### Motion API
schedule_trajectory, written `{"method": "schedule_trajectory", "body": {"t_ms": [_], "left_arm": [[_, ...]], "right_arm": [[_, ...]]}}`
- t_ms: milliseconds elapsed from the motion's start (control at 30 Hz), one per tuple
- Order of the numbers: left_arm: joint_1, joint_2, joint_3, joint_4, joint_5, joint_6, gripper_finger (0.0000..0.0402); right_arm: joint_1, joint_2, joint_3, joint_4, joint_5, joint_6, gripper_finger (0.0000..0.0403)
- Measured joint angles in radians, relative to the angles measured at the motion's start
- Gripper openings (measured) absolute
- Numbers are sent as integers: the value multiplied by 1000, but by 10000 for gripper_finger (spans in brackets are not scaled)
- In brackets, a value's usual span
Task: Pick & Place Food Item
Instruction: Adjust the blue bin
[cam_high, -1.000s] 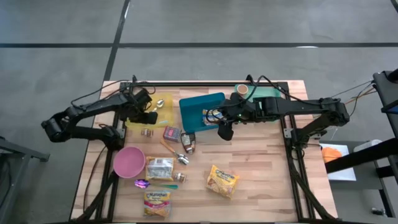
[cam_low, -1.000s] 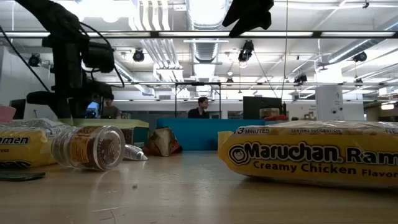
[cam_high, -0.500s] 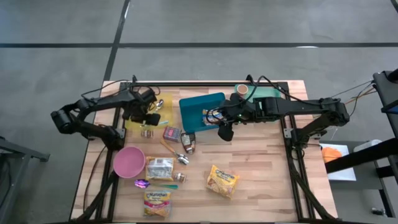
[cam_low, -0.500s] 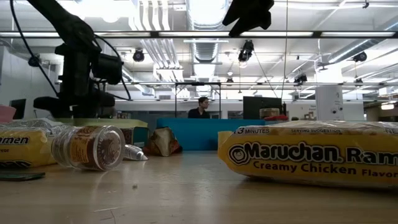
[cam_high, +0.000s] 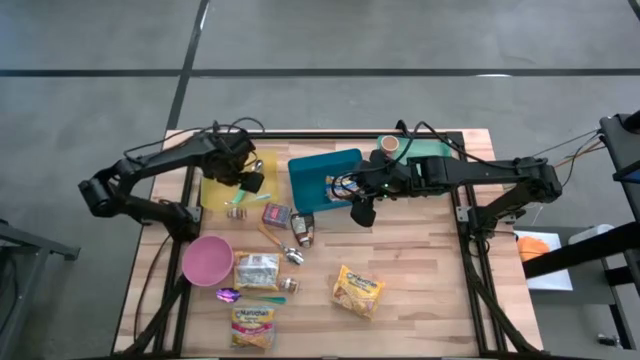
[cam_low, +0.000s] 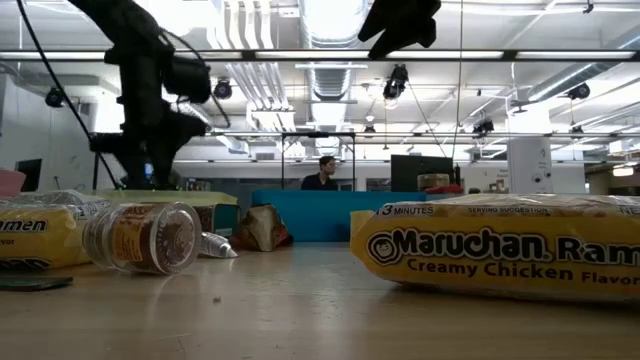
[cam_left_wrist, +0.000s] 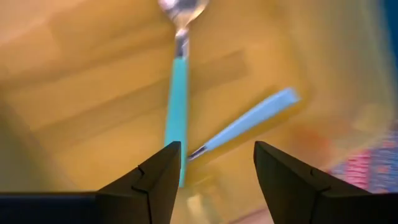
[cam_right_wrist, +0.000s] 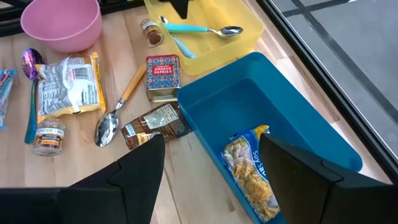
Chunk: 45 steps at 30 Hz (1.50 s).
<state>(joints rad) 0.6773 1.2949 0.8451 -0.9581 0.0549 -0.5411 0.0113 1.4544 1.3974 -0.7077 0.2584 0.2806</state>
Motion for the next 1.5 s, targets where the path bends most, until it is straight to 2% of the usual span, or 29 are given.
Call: {"method": "schedule_trajectory", "body": {"t_ms": [233,400,667,833,1000,1167,1400,1500], "left_arm": [[-72,-80,40,23,2,10,212],[-215,-111,34,71,32,-12,196],[-431,-113,34,200,17,-126,125],[-488,-114,34,268,15,-159,96],[-512,-114,34,266,16,-162,58],[-520,-114,34,267,30,-143,8],[-531,-114,34,267,76,-139,6],[-540,-114,34,266,77,-139,6]], "right_arm": [[4,20,-1,3,2,-6,258],[20,63,-1,0,-6,-35,258],[19,106,0,-17,-57,257,258],[20,132,-1,-56,-150,397,258],[22,180,-2,-68,-182,424,250],[22,256,-3,-73,-211,411,178],[-5,360,-3,-47,-215,356,29],[-31,405,4,-27,-220,347,15]]}}
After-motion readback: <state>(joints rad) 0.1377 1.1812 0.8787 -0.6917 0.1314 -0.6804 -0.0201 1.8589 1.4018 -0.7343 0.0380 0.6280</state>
